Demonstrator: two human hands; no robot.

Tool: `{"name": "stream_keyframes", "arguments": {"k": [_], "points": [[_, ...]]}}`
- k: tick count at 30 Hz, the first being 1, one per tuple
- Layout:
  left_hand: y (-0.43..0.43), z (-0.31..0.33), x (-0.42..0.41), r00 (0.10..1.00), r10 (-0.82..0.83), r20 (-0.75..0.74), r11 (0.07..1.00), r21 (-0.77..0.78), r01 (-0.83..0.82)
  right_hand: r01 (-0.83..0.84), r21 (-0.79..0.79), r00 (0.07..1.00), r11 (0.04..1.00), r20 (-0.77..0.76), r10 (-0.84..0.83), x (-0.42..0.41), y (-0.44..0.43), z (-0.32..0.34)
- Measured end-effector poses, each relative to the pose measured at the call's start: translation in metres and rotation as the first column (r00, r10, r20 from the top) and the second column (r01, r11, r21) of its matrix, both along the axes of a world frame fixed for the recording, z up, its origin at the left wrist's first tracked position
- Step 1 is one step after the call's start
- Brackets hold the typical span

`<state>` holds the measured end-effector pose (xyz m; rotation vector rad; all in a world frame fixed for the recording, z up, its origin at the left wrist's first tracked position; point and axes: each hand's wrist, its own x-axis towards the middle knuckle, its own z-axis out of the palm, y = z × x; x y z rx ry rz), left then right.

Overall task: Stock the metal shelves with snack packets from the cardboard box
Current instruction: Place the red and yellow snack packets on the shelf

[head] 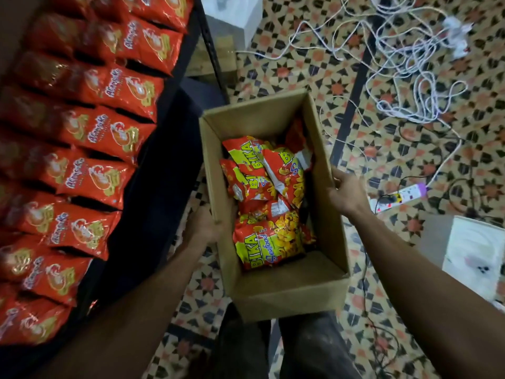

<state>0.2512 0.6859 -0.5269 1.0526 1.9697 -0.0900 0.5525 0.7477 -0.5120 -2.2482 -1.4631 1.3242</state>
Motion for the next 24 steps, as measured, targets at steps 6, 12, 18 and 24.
{"name": "stream_keyframes", "arguments": {"k": [6, 12, 18, 24], "points": [[-0.003, -0.004, 0.009, 0.999, 0.040, -0.010, 0.999, 0.028, -0.040, -0.049, -0.012, 0.998, 0.999, 0.050, 0.050, 0.005, -0.002, -0.006], [0.011, 0.000, 0.006, 0.992, 0.124, -0.038, 0.992, 0.016, -0.123, -0.218, -0.092, 0.973, 0.972, 0.063, 0.224, 0.012, 0.028, 0.005], [0.002, 0.014, 0.030, 0.966, 0.155, -0.208, 0.965, 0.239, -0.104, -0.305, 0.111, 0.943, 0.946, 0.173, 0.284, 0.007, 0.034, 0.027], [0.027, 0.007, 0.071, 0.994, 0.106, -0.036, 0.930, 0.359, -0.086, -0.558, 0.009, 0.829, 0.830, 0.031, 0.558, -0.036, 0.002, 0.008]]}}
